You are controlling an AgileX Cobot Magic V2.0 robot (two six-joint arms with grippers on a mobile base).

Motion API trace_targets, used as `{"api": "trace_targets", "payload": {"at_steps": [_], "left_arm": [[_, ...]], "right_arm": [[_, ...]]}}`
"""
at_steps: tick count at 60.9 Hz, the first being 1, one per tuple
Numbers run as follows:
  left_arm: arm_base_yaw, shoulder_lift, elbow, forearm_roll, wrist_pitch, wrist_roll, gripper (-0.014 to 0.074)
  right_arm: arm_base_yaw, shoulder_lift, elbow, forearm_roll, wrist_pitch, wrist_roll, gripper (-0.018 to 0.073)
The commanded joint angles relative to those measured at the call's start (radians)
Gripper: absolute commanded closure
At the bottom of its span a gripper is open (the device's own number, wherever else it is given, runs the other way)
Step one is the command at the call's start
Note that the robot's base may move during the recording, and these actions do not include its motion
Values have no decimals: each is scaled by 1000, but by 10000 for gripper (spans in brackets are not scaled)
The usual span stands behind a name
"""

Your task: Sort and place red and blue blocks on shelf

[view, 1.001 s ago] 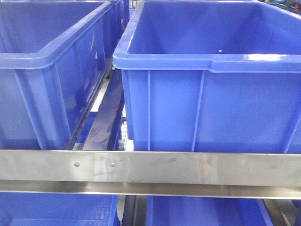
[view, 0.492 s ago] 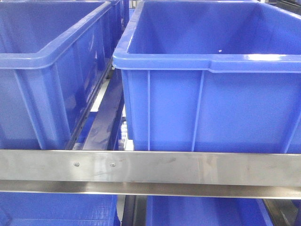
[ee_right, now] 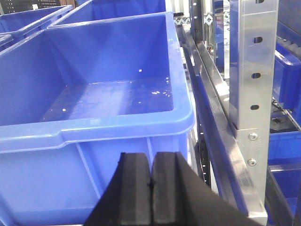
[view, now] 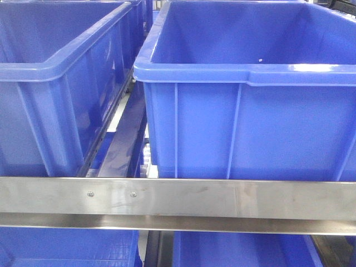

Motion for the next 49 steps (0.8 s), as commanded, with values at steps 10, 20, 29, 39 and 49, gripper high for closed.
{"api": "trace_targets", "payload": {"at_steps": [10, 20, 29, 39, 49], "left_arm": [[-1, 1, -29, -1, -83, -3, 474], [-1, 1, -29, -1, -83, -3, 474], [-1, 1, -29, -1, -83, -3, 474], [-1, 1, -29, -1, -83, -3, 474], [-5, -1, -29, -1, -83, -3, 474]], "right_arm": [[-4, -20, -21, -2, -96, -6, 511], [-4, -20, -21, -2, -96, -6, 511], [-4, -20, -21, -2, -96, -6, 511], [-4, -20, -21, -2, -96, -6, 511], [-4, -20, -22, -2, -96, -6, 511]]}}
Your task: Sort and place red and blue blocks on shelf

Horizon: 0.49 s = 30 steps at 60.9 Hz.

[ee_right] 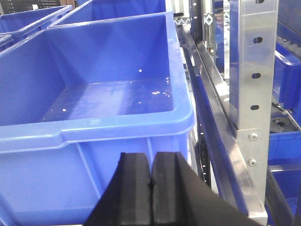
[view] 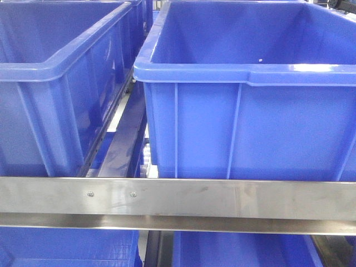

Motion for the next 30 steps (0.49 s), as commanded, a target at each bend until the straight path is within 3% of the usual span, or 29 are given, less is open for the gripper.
{"api": "trace_targets", "payload": {"at_steps": [1, 19, 30], "left_arm": [[-5, -1, -29, -1, -83, -3, 474], [-1, -144, -28, 2, -70, -3, 474], [24, -288, 57, -14, -91, -3, 474]], "right_arm": [[-4, -20, -22, -2, -95, -6, 511], [-4, -20, -22, -2, -95, -6, 511], [-4, -20, -22, -2, -95, -6, 511]]}}
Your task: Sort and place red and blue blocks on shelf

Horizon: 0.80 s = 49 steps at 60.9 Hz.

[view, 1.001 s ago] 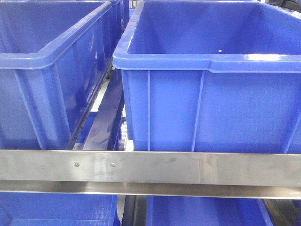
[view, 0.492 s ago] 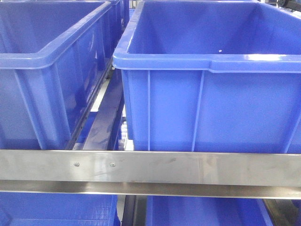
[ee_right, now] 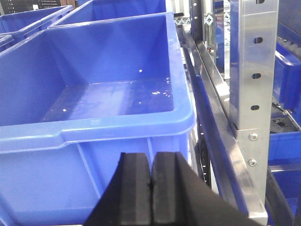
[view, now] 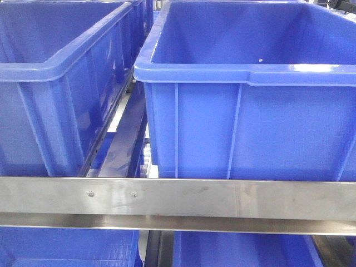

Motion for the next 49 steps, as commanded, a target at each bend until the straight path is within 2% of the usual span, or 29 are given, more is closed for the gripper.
{"api": "trace_targets", "payload": {"at_steps": [1, 11, 23, 49], "left_arm": [[15, -56, 22, -20, -94, -3, 474], [35, -183, 167, -75, -153, -3, 474], [37, -285, 286, -88, -217, -3, 474], [37, -308, 321, -71, -215, -3, 474]], "right_arm": [[-4, -20, -22, -2, -95, -6, 511], [-4, -20, -22, -2, -95, -6, 511], [-4, -20, -22, -2, -95, -6, 511], [-4, -20, -22, -2, -95, -6, 511]]}}
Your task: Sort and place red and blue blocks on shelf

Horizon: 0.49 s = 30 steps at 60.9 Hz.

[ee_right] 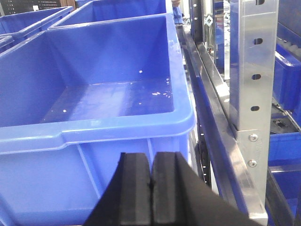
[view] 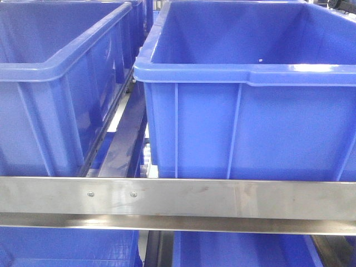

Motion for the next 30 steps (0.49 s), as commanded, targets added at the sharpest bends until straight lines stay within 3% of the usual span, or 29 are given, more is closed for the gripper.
{"api": "trace_targets", "payload": {"at_steps": [1, 25, 30], "left_arm": [[0, -19, 20, 2, -89, -3, 474], [-2, -19, 20, -2, -99, -3, 474], [-2, -19, 20, -4, -101, 30, 474]], "right_arm": [[-4, -20, -22, -2, -92, -6, 511], [-4, -20, -22, -2, -92, -6, 511], [-4, -20, -22, -2, -92, -6, 511]]}}
